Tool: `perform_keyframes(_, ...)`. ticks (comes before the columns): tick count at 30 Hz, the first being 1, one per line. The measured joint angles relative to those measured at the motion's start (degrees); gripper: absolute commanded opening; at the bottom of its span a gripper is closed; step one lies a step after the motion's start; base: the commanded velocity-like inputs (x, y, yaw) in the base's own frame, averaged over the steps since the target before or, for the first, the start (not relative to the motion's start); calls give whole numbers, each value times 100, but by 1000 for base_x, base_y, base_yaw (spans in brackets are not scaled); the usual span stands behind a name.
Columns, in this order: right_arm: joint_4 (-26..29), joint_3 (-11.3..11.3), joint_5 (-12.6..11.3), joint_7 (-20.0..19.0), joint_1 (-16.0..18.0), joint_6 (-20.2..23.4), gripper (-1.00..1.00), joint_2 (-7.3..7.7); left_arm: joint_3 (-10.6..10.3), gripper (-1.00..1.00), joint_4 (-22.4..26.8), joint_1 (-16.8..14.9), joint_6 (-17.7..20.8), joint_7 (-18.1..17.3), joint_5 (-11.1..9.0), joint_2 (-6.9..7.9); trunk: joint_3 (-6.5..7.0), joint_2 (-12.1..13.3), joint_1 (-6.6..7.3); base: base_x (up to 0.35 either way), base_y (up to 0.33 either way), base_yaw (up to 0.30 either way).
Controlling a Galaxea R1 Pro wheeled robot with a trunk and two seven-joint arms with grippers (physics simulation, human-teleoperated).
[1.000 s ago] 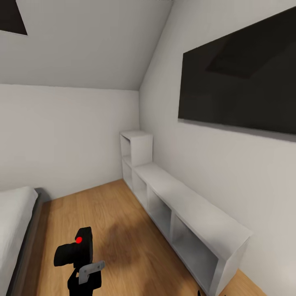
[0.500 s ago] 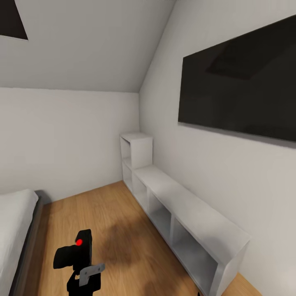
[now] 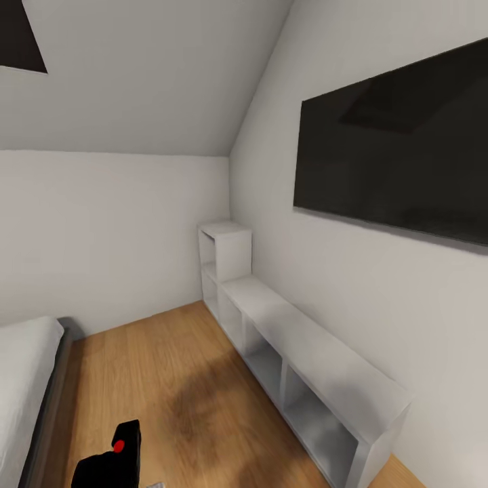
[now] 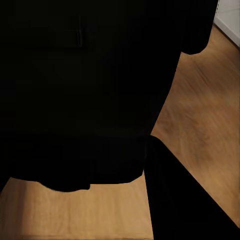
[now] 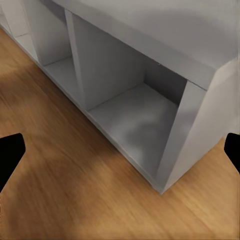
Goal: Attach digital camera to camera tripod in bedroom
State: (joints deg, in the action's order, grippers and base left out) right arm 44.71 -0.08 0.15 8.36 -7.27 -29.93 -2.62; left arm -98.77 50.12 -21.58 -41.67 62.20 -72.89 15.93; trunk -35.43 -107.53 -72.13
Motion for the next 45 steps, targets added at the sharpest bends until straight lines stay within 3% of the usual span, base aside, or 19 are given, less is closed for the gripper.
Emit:
perform_keyframes(4,-10,0,0,-1,0,-2,100,0,-15,-100,-408,0,-11,-3,-59,-289,72,160,88,0,0,0)
perform_keyframes(7,-17,0,0,-1,0,0,100,0,-21,-100,-513,0,-16,-4,-74,-364,126,281,154,0,0,0)
perform_keyframes(45,-28,0,3,-6,0,-7,100,0,-22,-100,-550,0,-10,-4,-80,-391,808,1805,989,0,0,0)
